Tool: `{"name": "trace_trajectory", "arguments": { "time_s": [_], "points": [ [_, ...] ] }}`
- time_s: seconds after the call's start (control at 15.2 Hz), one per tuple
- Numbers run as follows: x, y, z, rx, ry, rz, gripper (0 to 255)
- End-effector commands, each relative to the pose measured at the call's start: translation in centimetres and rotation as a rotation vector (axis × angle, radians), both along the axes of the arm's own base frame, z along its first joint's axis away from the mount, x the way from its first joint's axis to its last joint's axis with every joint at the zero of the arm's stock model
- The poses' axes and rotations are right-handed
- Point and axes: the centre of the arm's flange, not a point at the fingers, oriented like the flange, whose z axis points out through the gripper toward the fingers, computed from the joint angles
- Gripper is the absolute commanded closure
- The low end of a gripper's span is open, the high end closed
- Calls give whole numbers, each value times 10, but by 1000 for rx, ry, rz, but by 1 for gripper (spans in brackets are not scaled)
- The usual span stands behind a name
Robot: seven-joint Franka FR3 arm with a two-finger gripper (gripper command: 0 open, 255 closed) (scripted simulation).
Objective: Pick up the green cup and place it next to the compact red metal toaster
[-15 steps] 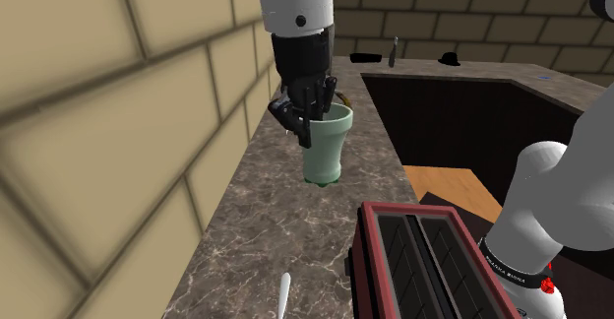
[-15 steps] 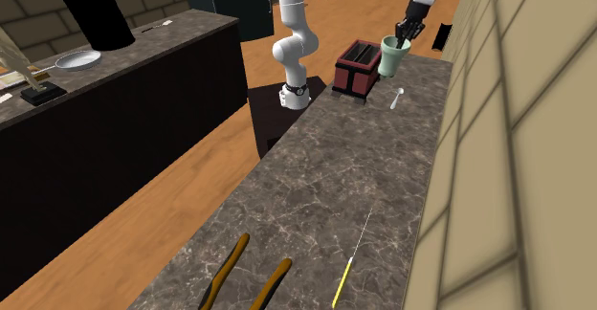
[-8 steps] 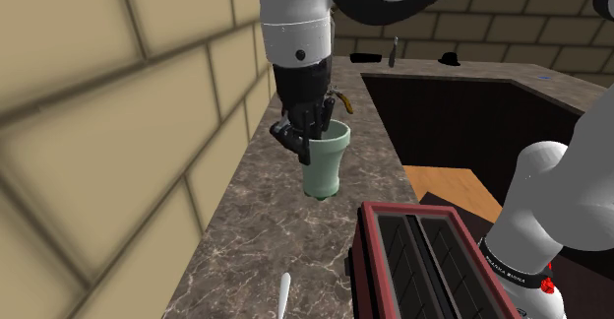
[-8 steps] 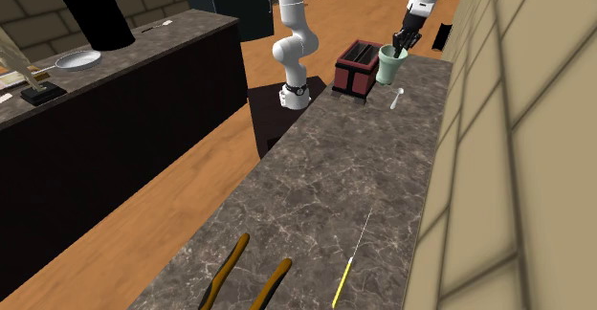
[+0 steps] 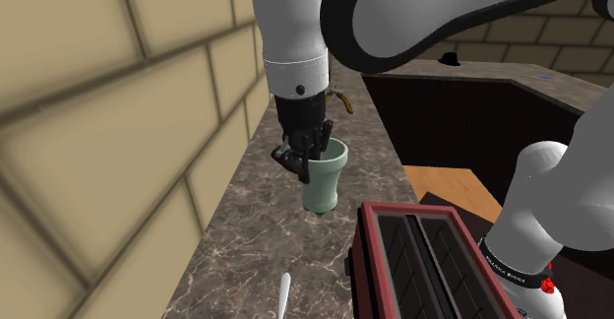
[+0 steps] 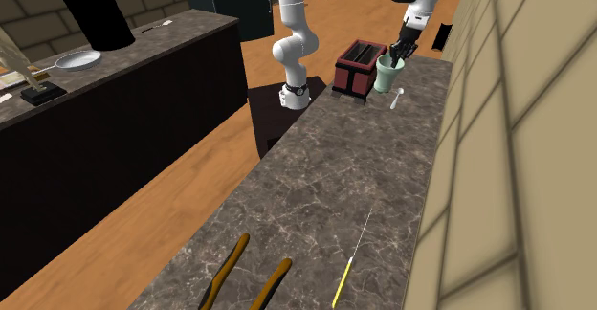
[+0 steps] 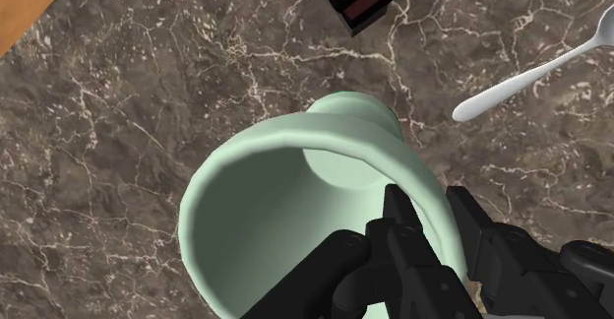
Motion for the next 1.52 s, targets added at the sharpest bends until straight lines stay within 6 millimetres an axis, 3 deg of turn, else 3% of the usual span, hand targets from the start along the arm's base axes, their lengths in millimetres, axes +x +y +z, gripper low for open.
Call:
{"name": "trace_trajectory", "arguments": {
  "time_s": [0.0, 1.45],
  "points": [
    [0, -1, -12, 0, -1, 0, 255],
    [0, -1, -129, 0, -1, 0, 255]
  ]
}}
